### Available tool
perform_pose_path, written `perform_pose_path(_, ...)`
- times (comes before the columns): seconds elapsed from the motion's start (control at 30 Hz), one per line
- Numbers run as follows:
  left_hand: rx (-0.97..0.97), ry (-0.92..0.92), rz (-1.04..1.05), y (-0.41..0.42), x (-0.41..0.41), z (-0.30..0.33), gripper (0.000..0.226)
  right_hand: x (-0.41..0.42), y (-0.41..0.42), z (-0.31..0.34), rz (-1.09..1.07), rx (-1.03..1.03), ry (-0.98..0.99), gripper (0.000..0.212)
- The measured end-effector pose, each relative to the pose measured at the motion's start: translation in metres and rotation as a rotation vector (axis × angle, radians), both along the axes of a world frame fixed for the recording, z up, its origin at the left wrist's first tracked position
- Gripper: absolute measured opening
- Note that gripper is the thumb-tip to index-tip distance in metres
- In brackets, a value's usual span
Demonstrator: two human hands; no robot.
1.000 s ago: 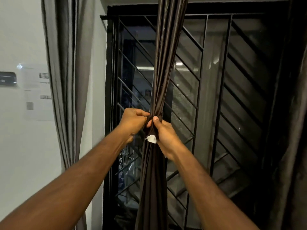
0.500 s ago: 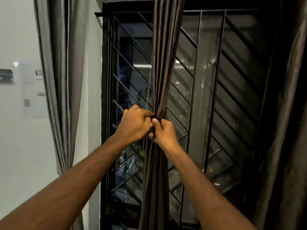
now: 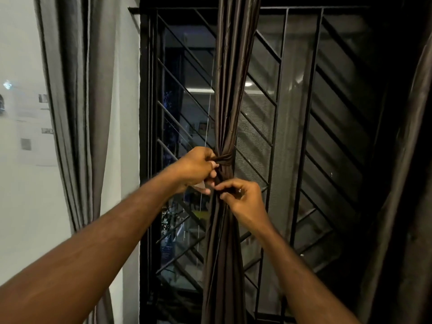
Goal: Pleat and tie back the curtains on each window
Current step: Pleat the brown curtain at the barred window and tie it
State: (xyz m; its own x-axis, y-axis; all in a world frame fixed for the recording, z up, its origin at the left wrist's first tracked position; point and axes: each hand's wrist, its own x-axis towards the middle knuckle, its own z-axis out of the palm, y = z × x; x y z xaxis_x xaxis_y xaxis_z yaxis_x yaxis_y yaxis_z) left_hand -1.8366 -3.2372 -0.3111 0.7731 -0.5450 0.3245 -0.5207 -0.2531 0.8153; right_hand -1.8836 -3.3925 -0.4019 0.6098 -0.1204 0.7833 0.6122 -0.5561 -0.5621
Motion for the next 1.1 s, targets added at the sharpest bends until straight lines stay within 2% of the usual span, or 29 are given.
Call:
perform_pose_path(0.03, -0.012, -0.072, 0.001, 0.000, 0.003, -0.001, 0.016, 0.000, 0.000, 0.000, -0.022, -0.014, -0.005, 0.031)
perform_pose_path(0.1, -0.013, -0.364, 0.040, 0.000, 0.009, -0.005, 0.016, 0.002, 0.001, 0.000, -0.071, -0.060, -0.026, 0.035)
perform_pose_path(0.17, -0.042, -0.590, -0.039, -0.001, 0.010, -0.009, 0.012, 0.005, 0.002, 0.001, -0.110, -0.101, -0.054, 0.033)
perform_pose_path(0.27, -0.017, -0.739, -0.169, -0.005, 0.014, -0.019, 0.017, 0.003, 0.009, 0.008, -0.120, -0.178, -0.130, 0.028)
perform_pose_path(0.37, 0.017, -0.744, -0.189, -0.006, 0.021, -0.023, 0.033, 0.000, 0.015, 0.024, -0.088, -0.138, -0.250, 0.026)
perform_pose_path(0.53, 0.043, -0.923, -0.176, -0.001, 0.031, -0.031, 0.024, 0.006, 0.009, 0.056, -0.022, 0.157, -0.297, 0.033)
perform_pose_path(0.63, -0.018, -0.891, -0.111, -0.003, 0.039, -0.036, 0.023, 0.009, 0.011, 0.063, 0.088, 0.262, -0.239, 0.031)
perform_pose_path(0.73, -0.081, -0.819, -0.042, -0.003, 0.044, -0.042, 0.034, 0.005, 0.009, 0.058, 0.082, 0.061, -0.223, 0.043)
perform_pose_path(0.83, -0.150, -0.792, 0.028, -0.003, 0.047, -0.049, 0.041, 0.007, 0.008, 0.047, -0.082, -0.248, -0.239, 0.058)
perform_pose_path(0.9, -0.235, -0.772, 0.082, -0.005, 0.046, -0.053, 0.037, 0.011, 0.012, 0.042, -0.182, -0.304, -0.275, 0.063)
perform_pose_path(1.0, -0.315, -0.740, 0.187, -0.010, 0.044, -0.054, 0.027, 0.018, 0.021, 0.038, -0.288, -0.342, -0.351, 0.058)
perform_pose_path(1.1, -0.252, -0.816, 0.257, -0.009, 0.044, -0.054, 0.026, 0.025, 0.025, 0.035, -0.352, -0.446, -0.383, 0.048)
